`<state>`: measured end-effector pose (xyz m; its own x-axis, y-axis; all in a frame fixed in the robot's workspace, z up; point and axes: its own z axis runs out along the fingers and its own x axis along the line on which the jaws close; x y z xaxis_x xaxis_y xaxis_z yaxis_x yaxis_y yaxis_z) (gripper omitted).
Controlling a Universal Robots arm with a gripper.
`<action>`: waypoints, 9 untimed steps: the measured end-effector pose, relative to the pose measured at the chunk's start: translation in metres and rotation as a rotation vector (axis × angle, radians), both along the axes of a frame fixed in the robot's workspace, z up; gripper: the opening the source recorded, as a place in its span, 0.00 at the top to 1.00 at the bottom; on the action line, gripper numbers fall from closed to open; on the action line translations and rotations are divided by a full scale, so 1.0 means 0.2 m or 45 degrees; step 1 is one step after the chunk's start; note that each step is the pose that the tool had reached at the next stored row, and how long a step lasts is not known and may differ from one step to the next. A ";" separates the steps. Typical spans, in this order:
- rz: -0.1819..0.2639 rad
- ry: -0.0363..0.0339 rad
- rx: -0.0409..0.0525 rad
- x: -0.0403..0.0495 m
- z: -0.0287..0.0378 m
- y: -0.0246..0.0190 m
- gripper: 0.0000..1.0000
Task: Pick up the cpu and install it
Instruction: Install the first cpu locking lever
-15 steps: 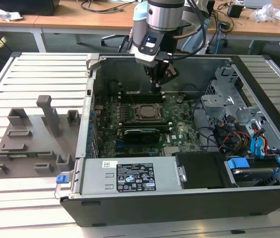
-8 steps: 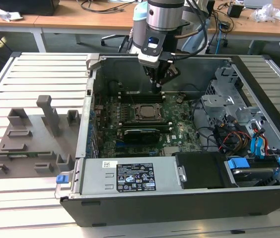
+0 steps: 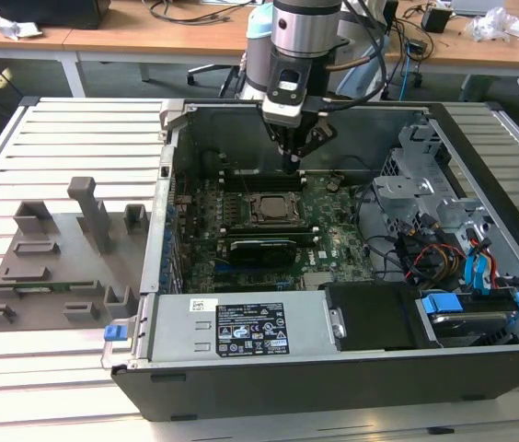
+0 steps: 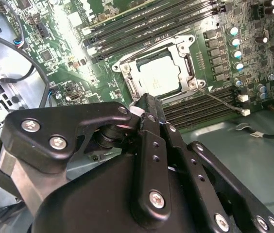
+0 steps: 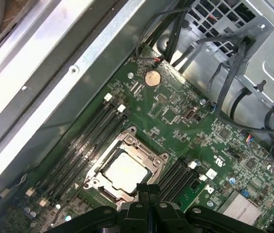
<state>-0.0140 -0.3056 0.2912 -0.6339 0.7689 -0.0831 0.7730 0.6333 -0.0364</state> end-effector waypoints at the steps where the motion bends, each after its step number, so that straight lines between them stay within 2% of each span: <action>1: 0.012 0.0000 0.000 0.000 0.000 0.000 0.89; 9: 0.114 0.0000 0.000 0.000 0.000 0.000 0.89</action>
